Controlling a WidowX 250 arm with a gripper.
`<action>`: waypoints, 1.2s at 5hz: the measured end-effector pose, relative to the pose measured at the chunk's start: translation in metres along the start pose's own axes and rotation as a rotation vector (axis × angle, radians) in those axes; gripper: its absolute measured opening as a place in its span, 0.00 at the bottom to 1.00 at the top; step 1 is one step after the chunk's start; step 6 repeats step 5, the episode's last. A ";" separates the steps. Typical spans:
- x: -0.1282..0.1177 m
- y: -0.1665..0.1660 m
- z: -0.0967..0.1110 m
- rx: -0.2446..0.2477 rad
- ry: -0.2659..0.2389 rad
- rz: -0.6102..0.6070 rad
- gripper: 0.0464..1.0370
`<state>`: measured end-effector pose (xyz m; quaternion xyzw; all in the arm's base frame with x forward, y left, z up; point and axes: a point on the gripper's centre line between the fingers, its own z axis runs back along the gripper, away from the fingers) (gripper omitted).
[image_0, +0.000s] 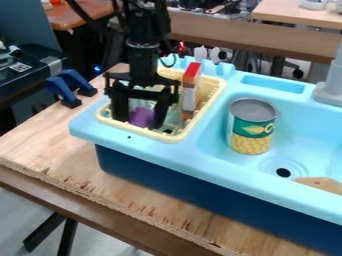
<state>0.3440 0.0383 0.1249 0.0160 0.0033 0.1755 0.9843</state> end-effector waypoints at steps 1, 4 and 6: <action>0.004 -0.004 0.006 0.009 -0.052 -0.016 0.97; -0.052 -0.046 0.084 -0.035 -0.106 -0.173 0.96; -0.071 -0.081 0.093 -0.076 -0.108 -0.314 0.96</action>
